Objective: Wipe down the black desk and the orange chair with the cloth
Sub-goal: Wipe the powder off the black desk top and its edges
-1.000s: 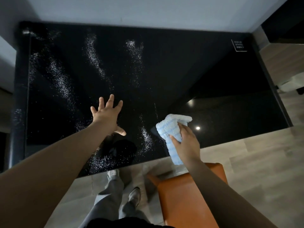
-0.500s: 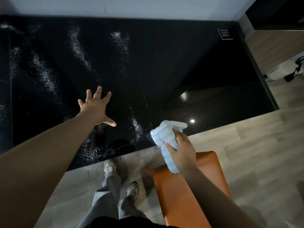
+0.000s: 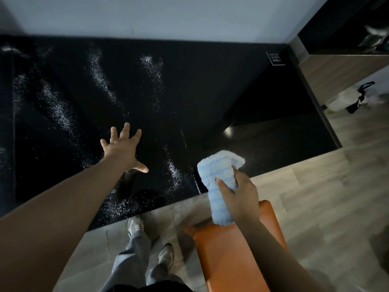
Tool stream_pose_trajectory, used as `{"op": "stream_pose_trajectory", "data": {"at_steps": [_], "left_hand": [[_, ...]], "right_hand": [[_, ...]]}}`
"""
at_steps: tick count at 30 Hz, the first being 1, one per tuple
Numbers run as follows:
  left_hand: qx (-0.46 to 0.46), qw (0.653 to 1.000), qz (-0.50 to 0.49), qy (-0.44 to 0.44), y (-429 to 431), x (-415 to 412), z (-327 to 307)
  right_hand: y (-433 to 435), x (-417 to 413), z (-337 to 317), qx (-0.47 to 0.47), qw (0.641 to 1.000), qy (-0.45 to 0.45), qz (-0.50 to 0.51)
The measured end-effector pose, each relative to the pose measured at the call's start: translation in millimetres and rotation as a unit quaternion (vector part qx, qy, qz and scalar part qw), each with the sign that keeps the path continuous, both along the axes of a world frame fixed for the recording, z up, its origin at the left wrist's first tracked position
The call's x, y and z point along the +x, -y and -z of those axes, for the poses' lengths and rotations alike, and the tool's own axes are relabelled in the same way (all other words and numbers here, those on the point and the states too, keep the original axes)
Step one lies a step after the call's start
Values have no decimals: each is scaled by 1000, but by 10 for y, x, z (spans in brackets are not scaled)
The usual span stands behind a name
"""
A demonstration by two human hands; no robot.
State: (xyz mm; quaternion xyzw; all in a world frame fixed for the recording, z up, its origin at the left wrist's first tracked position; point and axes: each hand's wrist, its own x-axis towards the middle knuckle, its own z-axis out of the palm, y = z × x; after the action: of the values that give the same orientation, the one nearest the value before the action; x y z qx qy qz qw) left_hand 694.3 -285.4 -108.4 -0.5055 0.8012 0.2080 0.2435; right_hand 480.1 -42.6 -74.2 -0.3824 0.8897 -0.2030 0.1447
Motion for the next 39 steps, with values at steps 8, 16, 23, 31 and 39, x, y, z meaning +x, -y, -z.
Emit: {"op": "stream_pose_trajectory", "data": {"at_steps": [8,16,23,31,39], "left_hand": [[3,1000,7,-8,-4,72,-97],[-8,993,-41,-113,326,233,-323],[-8,997,-60,-56,705,219,-254],[-20,995,-98,-26,1225,103,-55],[9,991,-133,-12,1338,132,187]], "right_hand": [[1088,-54,-360,-81,996,30,0],[2014,-115,-536,-90,991,63,-72],[2919,-260,-472,-81,989,54,-115],[4095,-480,-279,-61,983,20,-173],[5016,-558,-1,-40,974,-22,-222]]}}
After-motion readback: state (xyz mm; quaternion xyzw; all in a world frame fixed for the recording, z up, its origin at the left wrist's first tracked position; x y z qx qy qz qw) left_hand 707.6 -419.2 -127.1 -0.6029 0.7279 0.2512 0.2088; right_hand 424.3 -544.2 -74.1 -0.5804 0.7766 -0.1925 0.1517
